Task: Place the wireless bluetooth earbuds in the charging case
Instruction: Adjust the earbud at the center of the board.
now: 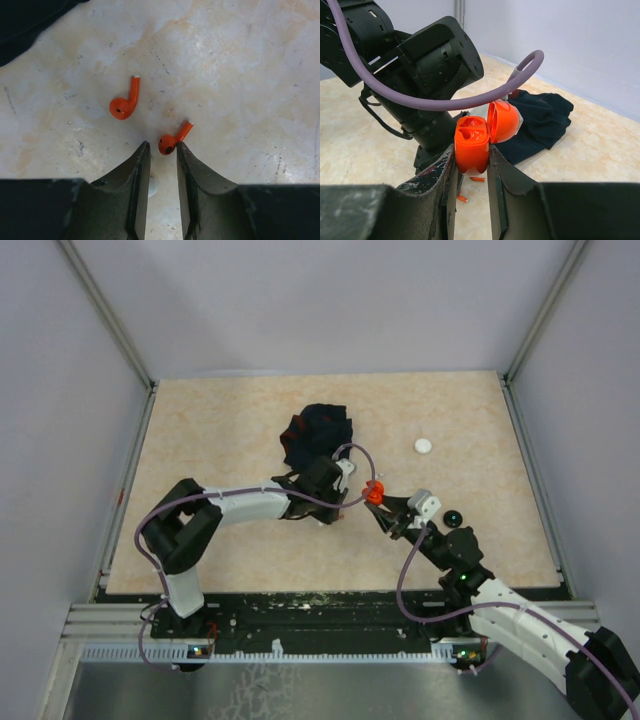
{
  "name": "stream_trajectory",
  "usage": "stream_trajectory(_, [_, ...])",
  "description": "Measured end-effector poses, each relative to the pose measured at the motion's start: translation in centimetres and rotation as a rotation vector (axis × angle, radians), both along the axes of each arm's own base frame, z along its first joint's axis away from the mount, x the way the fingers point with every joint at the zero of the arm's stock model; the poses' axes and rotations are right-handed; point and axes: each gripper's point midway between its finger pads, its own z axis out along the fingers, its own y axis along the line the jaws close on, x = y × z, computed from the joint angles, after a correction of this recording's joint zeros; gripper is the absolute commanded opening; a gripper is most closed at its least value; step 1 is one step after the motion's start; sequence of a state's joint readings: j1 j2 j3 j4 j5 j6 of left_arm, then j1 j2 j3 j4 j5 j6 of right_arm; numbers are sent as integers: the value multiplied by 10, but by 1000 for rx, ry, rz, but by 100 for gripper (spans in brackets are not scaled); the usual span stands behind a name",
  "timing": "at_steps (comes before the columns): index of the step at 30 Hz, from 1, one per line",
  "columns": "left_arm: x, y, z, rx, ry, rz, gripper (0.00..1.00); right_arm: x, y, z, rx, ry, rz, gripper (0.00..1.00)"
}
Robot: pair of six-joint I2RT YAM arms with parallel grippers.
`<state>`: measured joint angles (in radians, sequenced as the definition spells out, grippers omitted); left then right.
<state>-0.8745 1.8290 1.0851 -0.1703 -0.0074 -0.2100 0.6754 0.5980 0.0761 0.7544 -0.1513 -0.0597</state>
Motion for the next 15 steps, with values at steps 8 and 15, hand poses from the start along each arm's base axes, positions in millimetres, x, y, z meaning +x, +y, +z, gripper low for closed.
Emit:
stream_trajectory(8, [13, 23, -1, 83, -46, 44, 31, -1, 1, 0, -1, 0, 4, 0])
stream_trajectory(15, [24, 40, 0, 91, -45, 97, 32, -2, 3, 0, -3, -2, 18, 0])
